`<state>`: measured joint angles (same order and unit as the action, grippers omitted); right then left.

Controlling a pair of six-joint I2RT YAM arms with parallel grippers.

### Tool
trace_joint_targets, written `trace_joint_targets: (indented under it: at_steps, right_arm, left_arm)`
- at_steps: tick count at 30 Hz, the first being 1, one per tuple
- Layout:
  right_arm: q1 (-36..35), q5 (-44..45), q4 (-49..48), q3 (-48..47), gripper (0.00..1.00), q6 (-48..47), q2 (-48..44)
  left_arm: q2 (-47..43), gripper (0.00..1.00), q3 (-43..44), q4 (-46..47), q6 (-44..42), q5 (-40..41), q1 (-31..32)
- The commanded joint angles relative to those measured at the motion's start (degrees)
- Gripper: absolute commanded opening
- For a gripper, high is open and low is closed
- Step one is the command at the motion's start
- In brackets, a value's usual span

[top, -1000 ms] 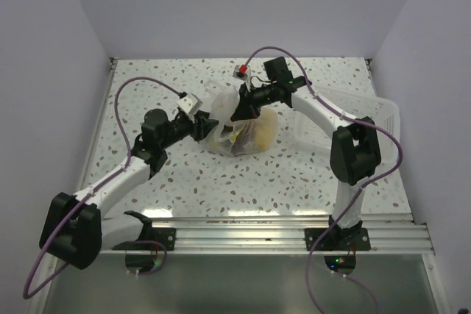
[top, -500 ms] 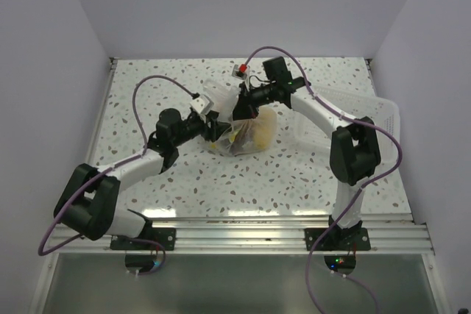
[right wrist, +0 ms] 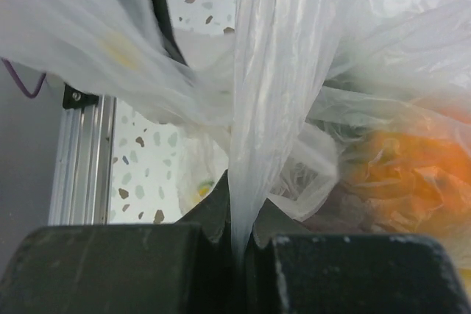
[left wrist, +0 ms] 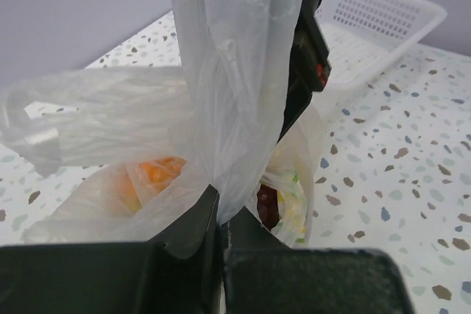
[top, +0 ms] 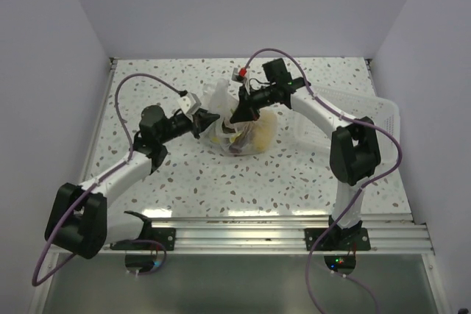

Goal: Place the fake fruits into the plastic bag and tie a complex knot
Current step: Tie the plastic bag at the center of the board.

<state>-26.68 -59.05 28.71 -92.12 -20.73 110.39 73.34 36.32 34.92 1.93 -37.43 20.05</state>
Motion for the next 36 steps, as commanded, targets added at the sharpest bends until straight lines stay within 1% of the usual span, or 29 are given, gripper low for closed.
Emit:
trace_joint_targets:
  at_steps: [1,5,9,10,12,16,17,19,20,21,22,24,25,27,29,31,33,35,36]
  right_arm:
    - [-0.2,-0.6,3.4,-1.9,0.00,-5.3,-2.2]
    - [-0.6,-4.0,6.6,-4.6,0.00,-7.5,-0.6]
    - [-0.9,-4.0,9.9,-6.2,0.00,-10.8,-0.7]
    - [-0.9,-4.0,11.0,-6.7,0.00,-11.3,-0.5]
    - [-0.9,-4.5,13.5,-8.9,0.00,-13.0,0.2]
    - [-0.9,-6.9,24.8,-14.7,0.00,-21.3,3.5]
    - [-0.9,-7.2,29.9,-15.9,0.00,-25.7,4.6]
    - [-1.1,-7.4,33.2,-17.5,0.00,-29.9,5.4]
    - [-1.1,-7.1,34.8,-17.6,0.02,-30.5,5.5]
    - [-1.3,-7.0,35.4,-17.6,0.09,-31.2,5.5]
    - [-1.3,-7.2,36.4,-17.5,0.23,-32.3,5.5]
    - [-1.3,-7.5,37.0,-17.0,0.31,-33.1,5.2]
    - [-1.2,-7.6,37.3,-16.6,0.38,-33.6,4.9]
    - [-1.3,-7.4,37.5,-15.4,0.41,-34.3,4.1]
    - [-1.3,-7.0,36.9,-14.5,0.53,-34.6,3.6]
    - [-1.2,-6.4,35.6,-14.0,0.55,-32.6,3.4]
    - [-0.5,-7.2,33.7,-13.4,0.56,-30.4,3.4]
    - [0.3,-8.1,28.4,-12.4,0.56,-25.2,3.1]
    - [0.5,-8.0,26.8,-11.3,0.56,-23.8,2.9]
  left_arm:
    - [-4.0,0.00,3.9,-0.5,4.2,-5.5,-0.5]
    - [0.7,0.00,7.7,-1.0,9.5,-5.5,-0.3]
    - [5.4,0.00,10.9,-2.0,11.1,-6.4,-0.4]
    - [6.8,0.00,11.1,-1.4,12.6,-7.0,-0.4]
    - [7.5,0.00,11.6,-1.9,12.9,-8.9,0.2]
    - [7.4,0.00,11.4,-4.3,13.1,-9.2,1.3]
    - [7.3,0.00,11.4,-4.9,13.4,-8.5,1.4]
    - [7.3,0.00,11.2,-6.3,14.7,-8.4,1.4]
    - [7.4,0.00,11.2,-6.8,14.9,-8.3,1.5]
    - [7.6,0.00,11.1,-7.7,15.2,-7.9,1.5]
    - [7.8,0.00,11.1,-7.9,16.0,-7.5,1.5]
    - [8.1,0.00,11.0,-8.6,16.8,-7.0,1.4]
    - [8.6,0.00,10.8,-8.2,18.3,-7.7,1.0]
    - [8.5,0.00,9.6,-7.0,18.5,-8.5,0.9]
    - [8.4,0.00,9.0,-7.2,18.5,-8.2,0.9]
    - [8.7,0.00,9.5,-8.5,18.3,-8.7,0.5]
    - [8.9,0.00,9.1,-7.4,20.1,-10.1,-0.3]
    - [9.2,0.00,7.8,-3.9,24.4,-11.7,-1.2]
    - [9.2,0.00,7.3,-0.3,26.0,-12.5,-1.2]
